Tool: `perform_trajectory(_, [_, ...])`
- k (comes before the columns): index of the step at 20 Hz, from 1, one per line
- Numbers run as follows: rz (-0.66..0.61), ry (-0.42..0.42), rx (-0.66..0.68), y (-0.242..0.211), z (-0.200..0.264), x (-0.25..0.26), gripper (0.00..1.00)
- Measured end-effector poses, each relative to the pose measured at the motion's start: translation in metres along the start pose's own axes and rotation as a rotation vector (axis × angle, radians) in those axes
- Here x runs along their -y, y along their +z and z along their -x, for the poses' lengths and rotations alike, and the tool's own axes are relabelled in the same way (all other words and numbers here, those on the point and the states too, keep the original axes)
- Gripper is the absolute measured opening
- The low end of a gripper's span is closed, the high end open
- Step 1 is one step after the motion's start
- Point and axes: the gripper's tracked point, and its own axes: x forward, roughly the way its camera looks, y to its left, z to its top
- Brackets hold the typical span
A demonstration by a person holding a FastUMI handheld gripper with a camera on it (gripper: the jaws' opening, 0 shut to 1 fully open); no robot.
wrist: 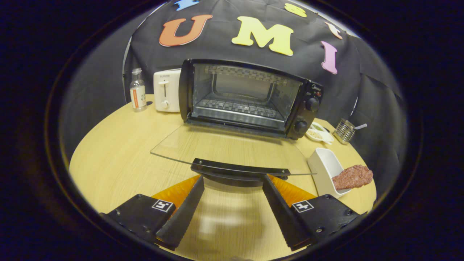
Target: Open the toaster oven, put the food inside, and close the toaster oven door.
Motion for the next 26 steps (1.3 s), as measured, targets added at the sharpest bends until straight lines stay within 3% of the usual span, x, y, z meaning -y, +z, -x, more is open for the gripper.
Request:
perform_trajectory(12, [0.01, 0.05, 0.115, 0.043, 0.045, 0.035, 1.0])
perform_trajectory(19, [-0.034, 0.073, 0.283, 0.139, 0.076, 0.063, 1.0])
perform_trajectory(26, [-0.039, 0.061, 0.329, 0.205, 0.041, 0.058, 1.0])
